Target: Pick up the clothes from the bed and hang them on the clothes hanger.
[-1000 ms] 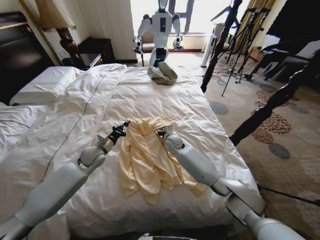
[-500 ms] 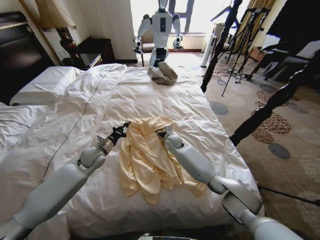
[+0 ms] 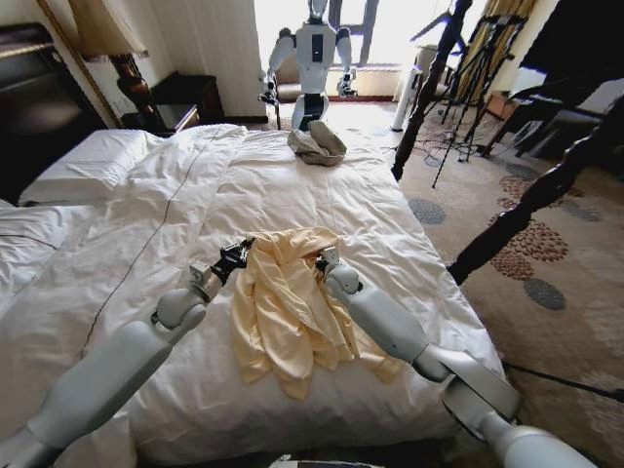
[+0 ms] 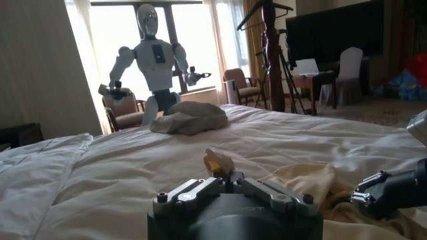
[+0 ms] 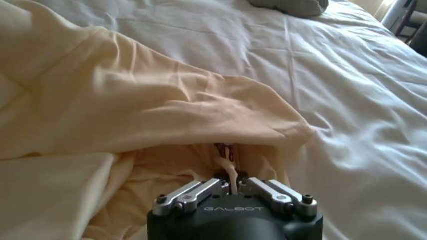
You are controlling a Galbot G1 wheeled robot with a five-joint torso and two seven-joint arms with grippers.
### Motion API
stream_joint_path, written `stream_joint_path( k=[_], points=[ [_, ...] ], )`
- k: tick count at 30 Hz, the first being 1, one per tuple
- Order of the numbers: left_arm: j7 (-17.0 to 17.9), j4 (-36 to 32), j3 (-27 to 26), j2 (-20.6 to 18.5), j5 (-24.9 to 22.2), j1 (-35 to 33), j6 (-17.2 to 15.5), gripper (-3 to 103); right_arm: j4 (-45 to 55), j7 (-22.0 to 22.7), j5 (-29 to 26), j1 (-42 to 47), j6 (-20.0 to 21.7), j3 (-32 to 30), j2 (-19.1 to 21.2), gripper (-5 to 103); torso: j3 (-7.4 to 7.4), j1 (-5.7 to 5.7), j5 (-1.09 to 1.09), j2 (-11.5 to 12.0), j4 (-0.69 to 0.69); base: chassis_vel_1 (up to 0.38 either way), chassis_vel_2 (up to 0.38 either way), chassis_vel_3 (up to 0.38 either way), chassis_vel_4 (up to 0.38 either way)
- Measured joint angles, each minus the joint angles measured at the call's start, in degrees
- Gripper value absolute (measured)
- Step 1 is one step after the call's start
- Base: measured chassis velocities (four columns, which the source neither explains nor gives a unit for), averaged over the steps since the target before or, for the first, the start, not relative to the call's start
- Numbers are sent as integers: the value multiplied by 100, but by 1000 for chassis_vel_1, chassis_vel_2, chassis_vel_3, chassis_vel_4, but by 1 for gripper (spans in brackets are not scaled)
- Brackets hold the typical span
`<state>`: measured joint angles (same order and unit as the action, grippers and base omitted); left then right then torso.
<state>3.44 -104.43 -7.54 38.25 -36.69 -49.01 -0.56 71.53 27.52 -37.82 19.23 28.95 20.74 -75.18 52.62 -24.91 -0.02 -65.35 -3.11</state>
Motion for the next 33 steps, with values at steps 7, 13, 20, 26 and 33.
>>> stream_joint_path(
  k=[7,13,20,26,33],
  points=[
    [-5,18,4,15,0,1,17,0,-42,15,554,-10,-168,30,46,-2,0,0,0,1,0,0,0,0,0],
    [55,27,-148,23,-37,-53,82,0,-5,-73,1914,8,-677,-40,365,-4,0,0,-2,1,0,0,0,0,0],
    [60,-62,-904,-78,-143,-327,380,0,333,-119,3033,-9,-1353,-434,1005,0,1,-1,0,1,-2,0,0,0,0],
    [-210,-365,-1710,-328,-207,-744,856,0,1299,-90,3037,107,-1506,-708,1701,0,0,-1,0,1,0,0,0,0,0],
    [-396,-1477,-3767,-766,-1141,-1966,1021,0,3436,-229,2341,840,-1750,-1777,3285,0,0,0,2,1,2,0,0,0,0]
  ],
)
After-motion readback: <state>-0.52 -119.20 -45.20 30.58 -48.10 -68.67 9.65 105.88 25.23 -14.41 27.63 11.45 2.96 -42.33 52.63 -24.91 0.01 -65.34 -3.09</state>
